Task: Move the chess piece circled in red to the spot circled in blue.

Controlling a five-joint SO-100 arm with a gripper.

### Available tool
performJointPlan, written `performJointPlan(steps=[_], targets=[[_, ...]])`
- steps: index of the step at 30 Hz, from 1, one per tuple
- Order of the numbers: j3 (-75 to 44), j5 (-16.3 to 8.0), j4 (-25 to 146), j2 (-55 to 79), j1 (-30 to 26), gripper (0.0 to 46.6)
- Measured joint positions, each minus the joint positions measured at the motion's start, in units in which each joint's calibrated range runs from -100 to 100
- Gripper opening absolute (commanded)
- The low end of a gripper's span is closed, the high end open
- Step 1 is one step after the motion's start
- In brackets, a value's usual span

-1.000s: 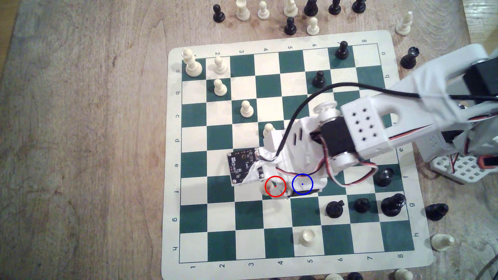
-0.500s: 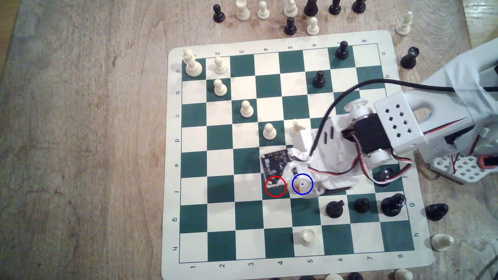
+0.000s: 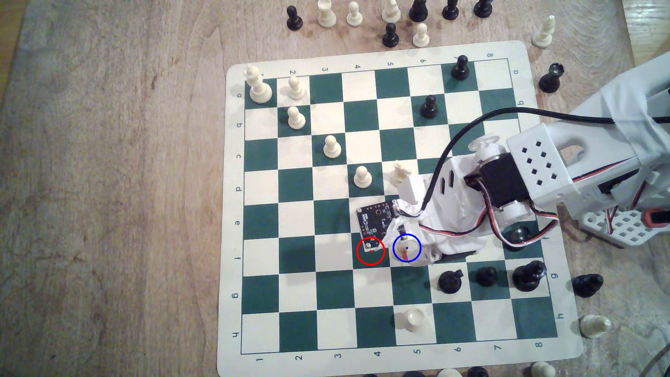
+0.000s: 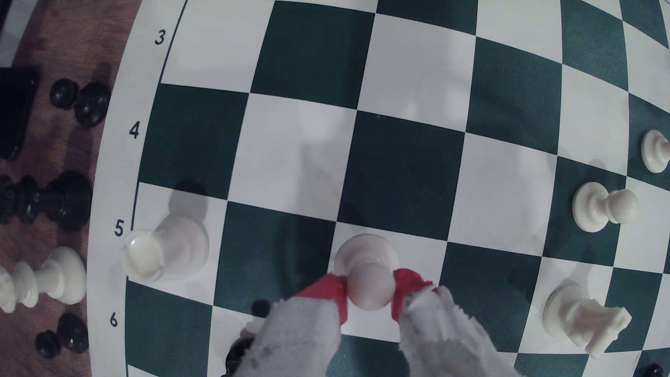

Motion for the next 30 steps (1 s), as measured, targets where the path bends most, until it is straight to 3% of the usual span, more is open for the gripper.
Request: performJointPlan(steps=[25,26,30], targets=[[0.72,0.83,0.0,3.94,0.29,0.6],[0.72,0.78,0.0,3.94,0.37,1.2],[0.72,0.83,0.0,3.94,0.37,11.1]])
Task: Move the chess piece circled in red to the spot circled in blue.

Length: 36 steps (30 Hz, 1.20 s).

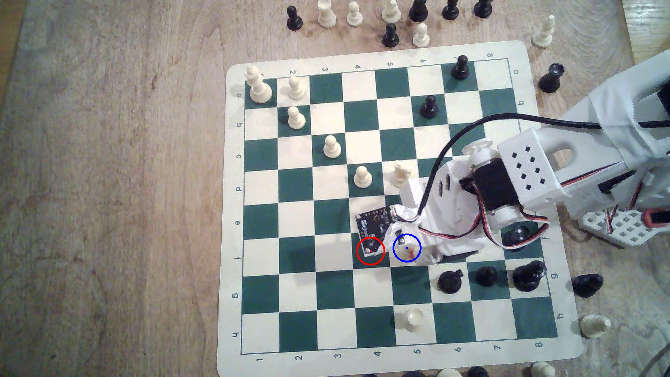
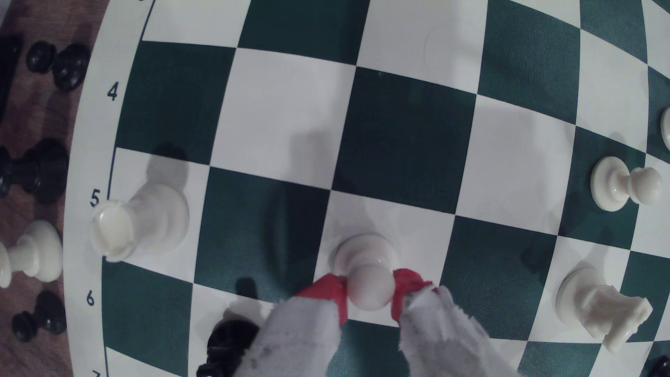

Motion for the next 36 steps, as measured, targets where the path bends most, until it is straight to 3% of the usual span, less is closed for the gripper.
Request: performJointPlan(steps=[1,6,15,18,22,29,31,32,34,36], targets=[[0.0,0.1,0.0,0.0,0.0,14.5],[0.0,0.29,0.0,0.08,0.07,21.0],[0.09,0.54,2.47,-5.61,0.74,23.7],[0.09,0.29,4.22,-9.89,1.77,21.8],[0.09,-0.39,5.66,-19.35,2.73,26.5],[5.51,-0.59,7.65,-31.42,5.68,26.5],[8.31,-0.63,8.13,-35.02,6.71,23.3],[9.85,-0.59,8.37,-36.87,7.23,12.3],[13.83,-0.63,8.69,-42.23,7.23,1.5],[16.09,-1.03,9.48,-45.83,7.74,0.3]])
